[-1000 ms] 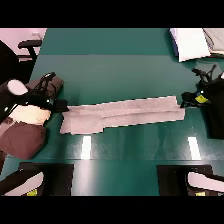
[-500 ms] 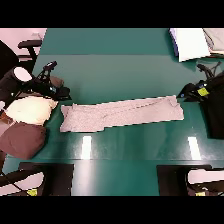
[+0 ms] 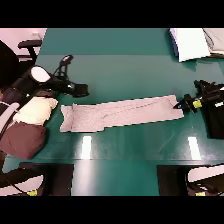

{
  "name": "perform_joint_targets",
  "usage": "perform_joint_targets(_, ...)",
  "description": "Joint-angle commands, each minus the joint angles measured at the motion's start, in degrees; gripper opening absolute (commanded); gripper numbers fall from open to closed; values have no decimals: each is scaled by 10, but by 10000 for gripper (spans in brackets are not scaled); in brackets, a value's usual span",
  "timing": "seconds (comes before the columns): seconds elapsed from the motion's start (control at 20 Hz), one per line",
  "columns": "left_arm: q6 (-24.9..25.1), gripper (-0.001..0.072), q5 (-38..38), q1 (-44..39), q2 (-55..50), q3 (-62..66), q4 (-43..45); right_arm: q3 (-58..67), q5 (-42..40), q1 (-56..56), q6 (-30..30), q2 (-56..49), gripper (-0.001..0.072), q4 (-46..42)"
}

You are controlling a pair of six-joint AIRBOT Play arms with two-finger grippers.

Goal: Fold the shirts.

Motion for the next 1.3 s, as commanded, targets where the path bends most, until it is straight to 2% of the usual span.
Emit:
perform_joint_targets(0.0, -32, 21, 78, -71, -18, 6, -5, 27, 14, 21, -24, 4, 15, 38)
perform_joint_targets(0.1, -40, 21, 71, -105, -62, 29, -8, 63, 43, 26, -14, 44, 14, 39)
perform_joint_targets(0.25, -35, 21, 71, -157, -150, 82, -36, 125, 74, 50, 35, 111, 14, 39)
perform_joint_targets(0.45, -35, 21, 48, -211, -249, 166, -39, 195, 75, 127, 61, 189, 14, 39)
perform_joint_targets(0.7, -35, 21, 31, -228, -316, 237, -45, 254, 66, 234, 103, 220, 14, 40)
perform_joint_targets(0.85, -35, 21, 30, -227, -318, 248, -41, 265, 56, 299, 106, 219, 15, 40)
perform_joint_targets(1.0, -35, 22, -27, -191, -295, 273, -5, 267, 18, 363, 106, 218, 14, 50)
perform_joint_targets(1.25, -42, 22, -102, -45, -130, 274, 133, 267, -78, 504, 106, 179, 15, 69)
